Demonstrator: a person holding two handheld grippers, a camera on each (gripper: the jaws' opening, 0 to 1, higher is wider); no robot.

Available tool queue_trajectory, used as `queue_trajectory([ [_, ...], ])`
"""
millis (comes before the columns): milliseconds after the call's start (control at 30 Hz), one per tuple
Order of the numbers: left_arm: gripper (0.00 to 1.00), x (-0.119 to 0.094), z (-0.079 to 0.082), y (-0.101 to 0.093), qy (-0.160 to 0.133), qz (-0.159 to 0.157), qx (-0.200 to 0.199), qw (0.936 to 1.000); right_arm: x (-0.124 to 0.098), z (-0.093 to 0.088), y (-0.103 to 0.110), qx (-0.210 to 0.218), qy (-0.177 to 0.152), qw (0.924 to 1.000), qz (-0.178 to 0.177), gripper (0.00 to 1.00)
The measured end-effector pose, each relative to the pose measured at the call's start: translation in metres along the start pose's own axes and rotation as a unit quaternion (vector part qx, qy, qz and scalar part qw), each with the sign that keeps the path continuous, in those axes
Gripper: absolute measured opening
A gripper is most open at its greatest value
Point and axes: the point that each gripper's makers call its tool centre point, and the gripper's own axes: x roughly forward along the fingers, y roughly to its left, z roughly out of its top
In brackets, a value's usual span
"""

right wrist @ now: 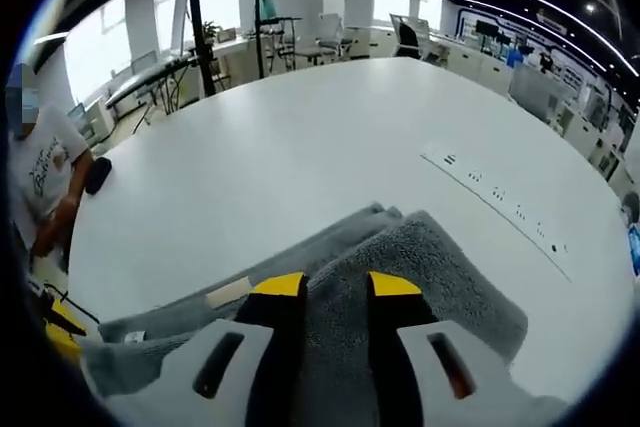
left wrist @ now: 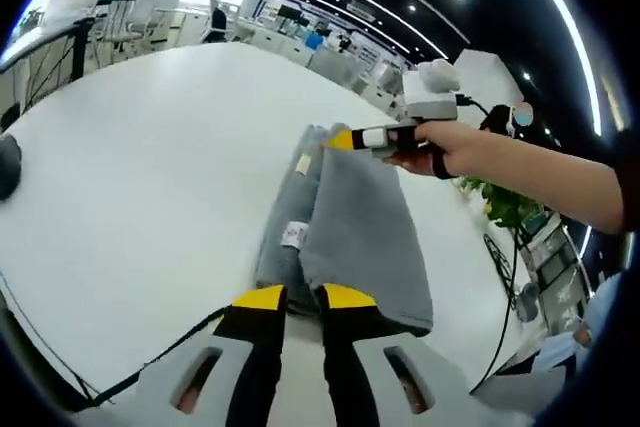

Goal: Fold the towel on the table until its edges align and the towel forms a compact rectangular stack.

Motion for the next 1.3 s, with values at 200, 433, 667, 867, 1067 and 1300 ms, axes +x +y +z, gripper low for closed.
queue_trajectory([
  [200, 0.19, -0.007, 0.011, -0.005, -0.003, -0.002, 0.025, 0.9997, -0.023, -0.001, -0.007, 0.003, -0.015, 0.9999, -0.004, 0.24],
  [433, 0.25, 0.004, 0.015, -0.004, 0.013, -0.008, 0.069, 0.9975, -0.051, -0.016, -0.009, 0.013, -0.016, 0.9997, -0.012, 0.27],
  [667, 0.28, 0.017, 0.01, 0.007, 0.041, -0.013, 0.105, 0.9935, -0.076, -0.037, -0.004, 0.043, -0.018, 0.9988, -0.017, 0.3],
  [867, 0.3, 0.027, -0.001, 0.012, 0.067, -0.02, 0.118, 0.9906, -0.093, -0.06, 0.002, 0.062, -0.014, 0.9978, -0.019, 0.32],
  [1067, 0.3, 0.033, -0.011, 0.021, 0.083, -0.015, 0.125, 0.9886, -0.109, -0.088, 0.011, 0.085, -0.004, 0.9962, -0.019, 0.32],
  [1300, 0.31, 0.034, -0.012, 0.022, 0.091, -0.012, 0.125, 0.9879, -0.121, -0.117, 0.025, 0.099, 0.013, 0.9949, -0.015, 0.32],
])
